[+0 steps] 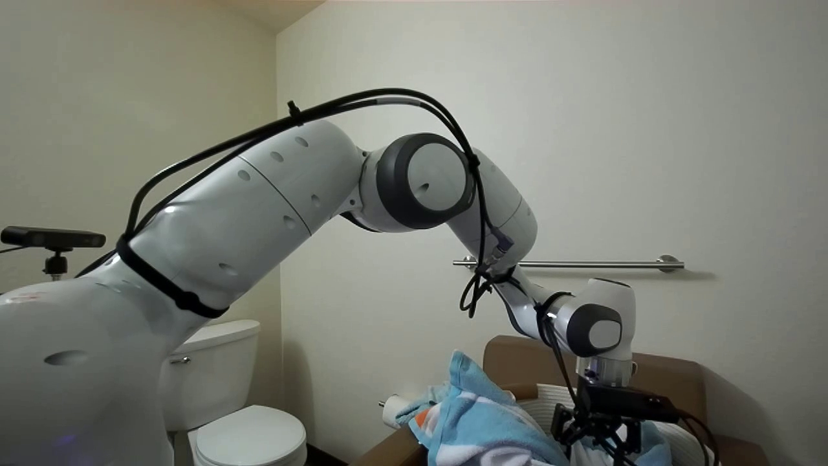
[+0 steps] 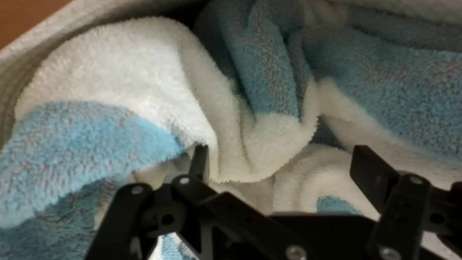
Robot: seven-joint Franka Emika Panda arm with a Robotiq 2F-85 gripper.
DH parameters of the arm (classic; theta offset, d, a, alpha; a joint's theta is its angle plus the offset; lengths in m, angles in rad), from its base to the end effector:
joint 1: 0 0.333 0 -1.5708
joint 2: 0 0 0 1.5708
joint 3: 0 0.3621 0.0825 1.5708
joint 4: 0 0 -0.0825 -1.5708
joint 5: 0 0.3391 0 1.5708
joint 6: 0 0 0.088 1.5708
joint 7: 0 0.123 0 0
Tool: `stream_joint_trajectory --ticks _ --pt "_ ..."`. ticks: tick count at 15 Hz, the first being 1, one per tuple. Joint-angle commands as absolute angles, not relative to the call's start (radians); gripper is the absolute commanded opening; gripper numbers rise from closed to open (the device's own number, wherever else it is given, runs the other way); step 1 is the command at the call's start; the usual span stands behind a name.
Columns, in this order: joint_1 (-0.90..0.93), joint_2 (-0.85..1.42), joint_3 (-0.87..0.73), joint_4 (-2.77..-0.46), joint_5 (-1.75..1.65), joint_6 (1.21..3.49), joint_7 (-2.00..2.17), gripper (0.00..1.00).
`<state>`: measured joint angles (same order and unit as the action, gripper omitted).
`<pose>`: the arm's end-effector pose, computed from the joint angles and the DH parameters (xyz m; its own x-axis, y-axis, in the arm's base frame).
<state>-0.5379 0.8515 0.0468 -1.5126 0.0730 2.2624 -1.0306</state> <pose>0.6145 -0.3325 0.1951 0.8893 0.4568 0.0206 0.4553 -0.8803 -0.1333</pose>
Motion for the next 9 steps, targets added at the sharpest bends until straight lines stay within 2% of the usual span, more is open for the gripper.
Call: stream_joint_trajectory --ticks 1,9 --pt "-0.521 0.854 0.026 -1.507 0.093 2.259 -1.042 1.0" --pt "-0.516 0.837 0.008 -1.505 0.09 2.279 -1.048 1.0"
